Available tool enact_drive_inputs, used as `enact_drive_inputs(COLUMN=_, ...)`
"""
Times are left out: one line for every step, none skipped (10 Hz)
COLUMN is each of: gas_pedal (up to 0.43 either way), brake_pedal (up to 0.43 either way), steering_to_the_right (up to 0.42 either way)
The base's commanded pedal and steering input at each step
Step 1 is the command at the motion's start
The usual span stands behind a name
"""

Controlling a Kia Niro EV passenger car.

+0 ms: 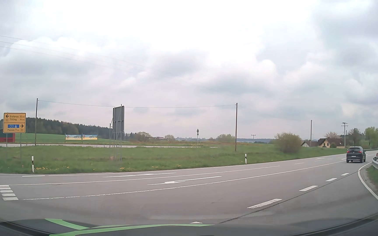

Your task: Follow the waypoints while adhering to traffic rules and regulations

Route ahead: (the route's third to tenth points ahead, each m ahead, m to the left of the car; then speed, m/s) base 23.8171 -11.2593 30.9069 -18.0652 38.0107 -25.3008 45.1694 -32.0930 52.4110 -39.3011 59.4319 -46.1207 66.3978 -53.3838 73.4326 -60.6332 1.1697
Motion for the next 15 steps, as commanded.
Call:
enact_drive_inputs(gas_pedal=0.370, brake_pedal=0.000, steering_to_the_right=0.192)
enact_drive_inputs(gas_pedal=0.390, brake_pedal=0.000, steering_to_the_right=0.195)
enact_drive_inputs(gas_pedal=0.398, brake_pedal=0.000, steering_to_the_right=0.197)
enact_drive_inputs(gas_pedal=0.409, brake_pedal=0.000, steering_to_the_right=0.200)
enact_drive_inputs(gas_pedal=0.409, brake_pedal=0.000, steering_to_the_right=0.203)
enact_drive_inputs(gas_pedal=0.409, brake_pedal=0.000, steering_to_the_right=0.209)
enact_drive_inputs(gas_pedal=0.409, brake_pedal=0.000, steering_to_the_right=0.218)
enact_drive_inputs(gas_pedal=0.409, brake_pedal=0.000, steering_to_the_right=0.227)
enact_drive_inputs(gas_pedal=0.409, brake_pedal=0.000, steering_to_the_right=0.236)
enact_drive_inputs(gas_pedal=0.409, brake_pedal=0.000, steering_to_the_right=0.242)
enact_drive_inputs(gas_pedal=0.409, brake_pedal=0.000, steering_to_the_right=0.248)
enact_drive_inputs(gas_pedal=0.409, brake_pedal=0.000, steering_to_the_right=0.252)
enact_drive_inputs(gas_pedal=0.409, brake_pedal=0.000, steering_to_the_right=0.258)
enact_drive_inputs(gas_pedal=0.409, brake_pedal=0.000, steering_to_the_right=0.261)
enact_drive_inputs(gas_pedal=0.409, brake_pedal=0.000, steering_to_the_right=0.263)
